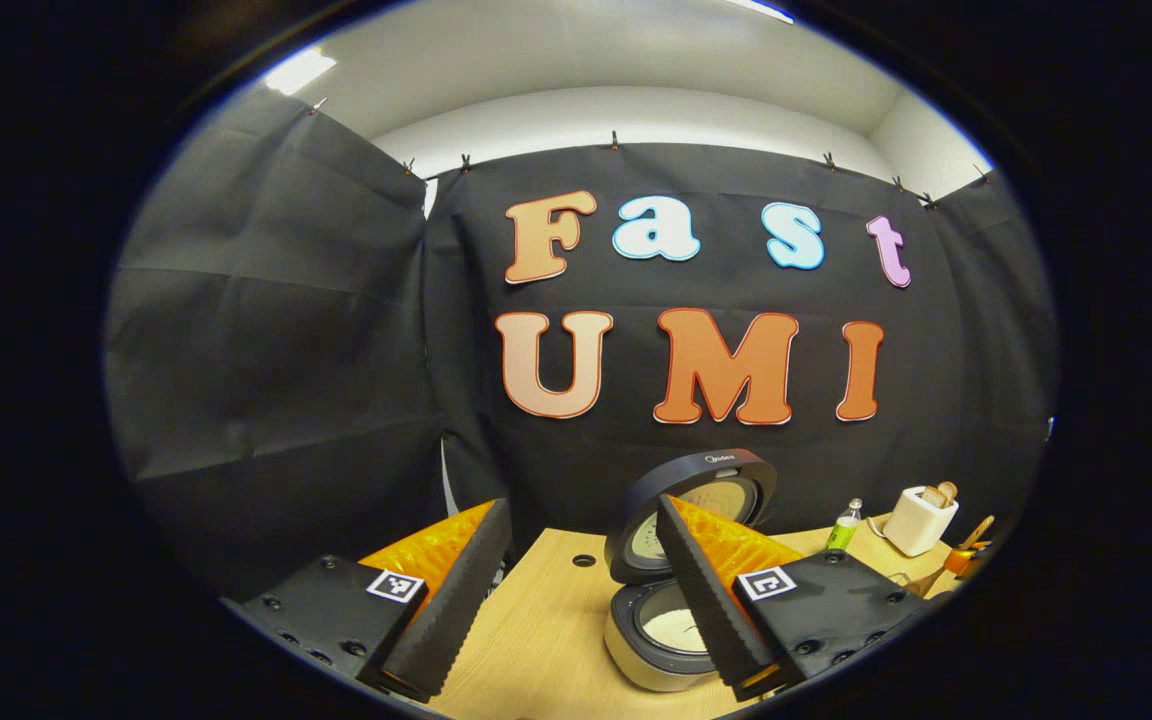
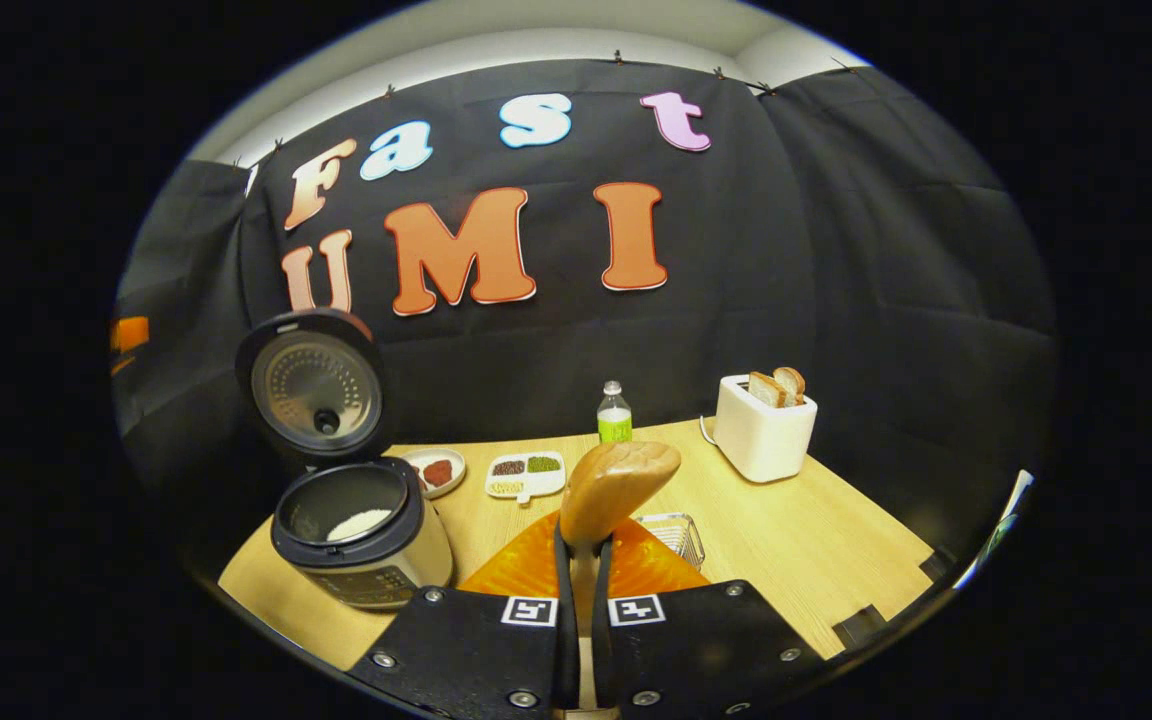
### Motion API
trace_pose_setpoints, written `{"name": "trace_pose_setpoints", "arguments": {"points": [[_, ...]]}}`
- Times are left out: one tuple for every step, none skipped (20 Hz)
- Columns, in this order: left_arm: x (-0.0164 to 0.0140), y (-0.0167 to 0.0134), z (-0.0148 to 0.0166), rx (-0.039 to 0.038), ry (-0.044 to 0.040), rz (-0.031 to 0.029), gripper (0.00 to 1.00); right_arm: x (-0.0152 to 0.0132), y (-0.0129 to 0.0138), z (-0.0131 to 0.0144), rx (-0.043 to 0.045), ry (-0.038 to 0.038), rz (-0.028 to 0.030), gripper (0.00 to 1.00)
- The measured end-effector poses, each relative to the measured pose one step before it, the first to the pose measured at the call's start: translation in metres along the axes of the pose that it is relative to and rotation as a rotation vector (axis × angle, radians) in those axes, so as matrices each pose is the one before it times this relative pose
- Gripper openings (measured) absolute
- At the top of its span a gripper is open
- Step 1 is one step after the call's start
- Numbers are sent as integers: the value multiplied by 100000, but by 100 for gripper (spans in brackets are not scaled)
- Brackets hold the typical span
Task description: Close the left gripper, press the button to open the rice cooker; take a wooden spoon from the chopstick holder with the right hand, scoop a spoonful of rice and pour it into the rice cooker, then put the wooden spoon back into the chopstick holder.
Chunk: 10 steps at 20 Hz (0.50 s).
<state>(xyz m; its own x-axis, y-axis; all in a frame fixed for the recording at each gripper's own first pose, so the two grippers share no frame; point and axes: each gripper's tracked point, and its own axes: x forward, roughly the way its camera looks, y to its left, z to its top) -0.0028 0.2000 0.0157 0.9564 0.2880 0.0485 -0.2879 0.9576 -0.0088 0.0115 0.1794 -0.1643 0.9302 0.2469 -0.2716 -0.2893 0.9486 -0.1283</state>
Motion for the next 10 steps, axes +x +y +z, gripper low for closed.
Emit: {"name": "trace_pose_setpoints", "arguments": {"points": [[111, 124, -12, -175, -333, -694, 98, 200, 34, -1023, -2044, 1501, -1518, 5], [19, 171, 80, -206, -212, -710, 98, 286, -90, -1022, -1817, 1267, -2188, 5], [-44, 270, -24, 37, -112, -572, 98, 224, 204, -1052, -1140, 1213, -1166, 5], [29, 391, 13, 423, -1, -97, 98, 110, 359, -835, -713, 1496, -754, 4], [-67, 436, -17, 706, -16, 115, 98, 254, 323, -796, -1219, 832, -1085, 5], [-117, 384, 105, 847, -195, -2, 98, 202, 278, -516, -2576, 293, -1245, 5], [-59, 348, 173, 676, -365, 312, 95, 197, 280, -575, -3264, 116, -1301, 5], [-87, 389, 90, 392, -353, 419, 95, 134, 202, -424, -3244, 238, -1269, 5], [-69, 503, -1, 242, -275, 510, 95, -42, 123, -353, -2770, 216, -1273, 5], [-67, 417, 6, 420, -281, 857, 98, -66, 181, 50, -1395, -1399, -980, 5]]}}
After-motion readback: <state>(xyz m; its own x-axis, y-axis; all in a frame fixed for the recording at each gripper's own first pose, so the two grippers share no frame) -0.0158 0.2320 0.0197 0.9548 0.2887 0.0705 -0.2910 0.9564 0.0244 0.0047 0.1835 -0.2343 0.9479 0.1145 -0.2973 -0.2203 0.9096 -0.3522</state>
